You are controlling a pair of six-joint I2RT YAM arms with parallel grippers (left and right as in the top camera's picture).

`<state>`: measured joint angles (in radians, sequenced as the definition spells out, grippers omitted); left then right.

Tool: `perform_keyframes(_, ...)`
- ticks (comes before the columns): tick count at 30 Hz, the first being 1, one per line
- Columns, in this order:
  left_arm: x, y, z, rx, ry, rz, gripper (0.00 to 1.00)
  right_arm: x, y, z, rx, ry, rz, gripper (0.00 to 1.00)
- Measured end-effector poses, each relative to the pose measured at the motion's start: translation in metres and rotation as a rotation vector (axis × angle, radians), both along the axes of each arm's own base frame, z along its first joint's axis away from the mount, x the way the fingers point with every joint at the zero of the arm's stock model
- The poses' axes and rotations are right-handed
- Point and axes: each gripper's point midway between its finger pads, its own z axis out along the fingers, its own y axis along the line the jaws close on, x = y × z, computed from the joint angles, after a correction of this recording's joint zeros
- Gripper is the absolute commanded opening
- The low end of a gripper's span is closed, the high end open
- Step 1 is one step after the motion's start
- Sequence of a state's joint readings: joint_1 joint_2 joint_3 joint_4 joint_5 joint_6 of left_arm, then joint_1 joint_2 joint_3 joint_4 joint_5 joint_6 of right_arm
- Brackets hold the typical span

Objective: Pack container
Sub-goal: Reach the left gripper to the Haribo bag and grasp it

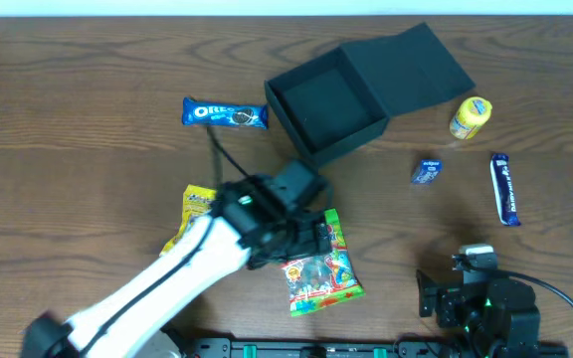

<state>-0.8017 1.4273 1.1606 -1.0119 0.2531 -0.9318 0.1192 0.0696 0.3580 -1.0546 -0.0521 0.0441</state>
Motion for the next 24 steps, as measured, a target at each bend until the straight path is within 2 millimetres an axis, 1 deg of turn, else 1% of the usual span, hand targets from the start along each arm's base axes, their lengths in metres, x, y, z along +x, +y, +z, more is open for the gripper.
perform_keyframes(4, 0.010, -0.014, -0.030, 0.039, 0.046, 0.039, 0.95, 0.000, 0.000, 0.000, 0.000, 0.000, 0.000, 0.99)
perform_keyframes(8, 0.017, -0.022, -0.058, 0.074, 0.088, 0.056, 0.95, 0.000, 0.000, 0.000, 0.000, 0.000, 0.000, 0.99)
perform_keyframes(10, 0.019, -0.025, -0.068, 0.090, 0.103, 0.056, 0.96, 0.000, 0.000, 0.000, 0.000, 0.000, 0.000, 0.99)
perform_keyframes(15, 0.026, -0.033, -0.085, 0.096, 0.114, 0.058, 0.95, 0.000, 0.000, 0.000, 0.000, 0.000, 0.000, 0.99)
perform_keyframes(24, 0.014, -0.037, -0.105, 0.133, 0.175, 0.052, 0.95, 0.000, 0.000, 0.000, 0.000, 0.000, 0.000, 0.99)
